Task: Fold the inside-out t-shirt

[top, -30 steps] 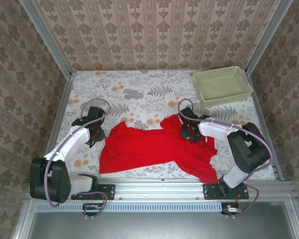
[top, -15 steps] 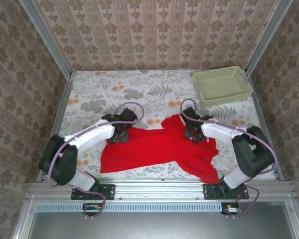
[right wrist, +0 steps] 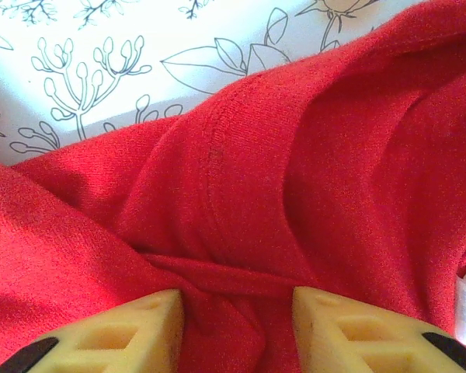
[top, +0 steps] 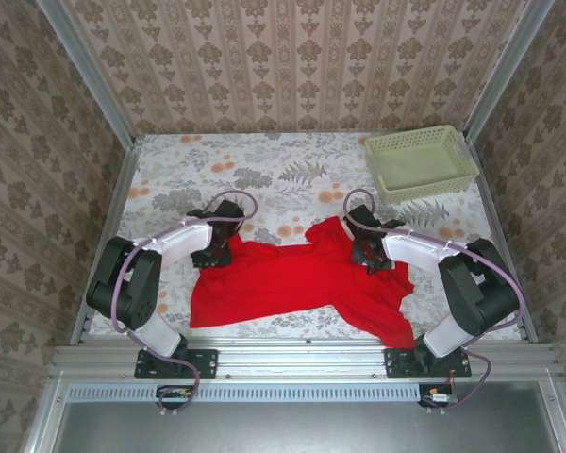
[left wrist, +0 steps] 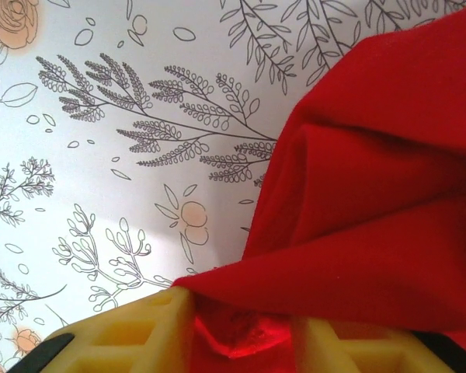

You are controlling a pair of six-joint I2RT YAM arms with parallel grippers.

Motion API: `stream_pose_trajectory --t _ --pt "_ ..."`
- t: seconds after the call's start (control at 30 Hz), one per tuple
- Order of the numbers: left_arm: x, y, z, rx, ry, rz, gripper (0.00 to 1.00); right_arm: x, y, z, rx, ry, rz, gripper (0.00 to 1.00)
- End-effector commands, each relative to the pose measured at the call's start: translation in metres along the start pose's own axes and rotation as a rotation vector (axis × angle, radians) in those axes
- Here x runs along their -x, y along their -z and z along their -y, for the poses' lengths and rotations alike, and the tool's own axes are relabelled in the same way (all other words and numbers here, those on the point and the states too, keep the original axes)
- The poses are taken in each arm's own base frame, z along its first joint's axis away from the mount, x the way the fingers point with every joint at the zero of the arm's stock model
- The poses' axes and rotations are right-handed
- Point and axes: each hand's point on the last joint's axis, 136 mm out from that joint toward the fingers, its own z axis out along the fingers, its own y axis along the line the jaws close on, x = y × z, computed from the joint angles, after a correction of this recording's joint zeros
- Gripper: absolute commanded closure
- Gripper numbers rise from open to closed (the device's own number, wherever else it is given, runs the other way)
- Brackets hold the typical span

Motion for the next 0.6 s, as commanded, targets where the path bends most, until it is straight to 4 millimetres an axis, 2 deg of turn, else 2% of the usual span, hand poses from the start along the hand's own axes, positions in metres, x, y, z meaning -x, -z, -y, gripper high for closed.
stream_pose_trajectory --t 0.0,0.3,0.43,0.57 --pt "-0.009 -0.006 -0.003 0.012 -0.013 -0.039 0.64 -0.001 0.002 0.013 -0.046 -0.009 0.006 0.57" --pt "-0.004 0.019 -0.033 0.088 0.047 0.054 0.75 0.0 0.004 0.025 -0.085 -0.014 0.001 0.57" --pt "-0.001 0.028 -0.034 0.06 0.061 0.093 0.86 0.005 0.008 0.023 -0.086 -0.004 0.016 0.56" --pt "0.003 0.035 -0.024 -0.021 0.049 0.139 0.96 0.02 0.023 0.016 -0.052 0.016 0.063 0.56"
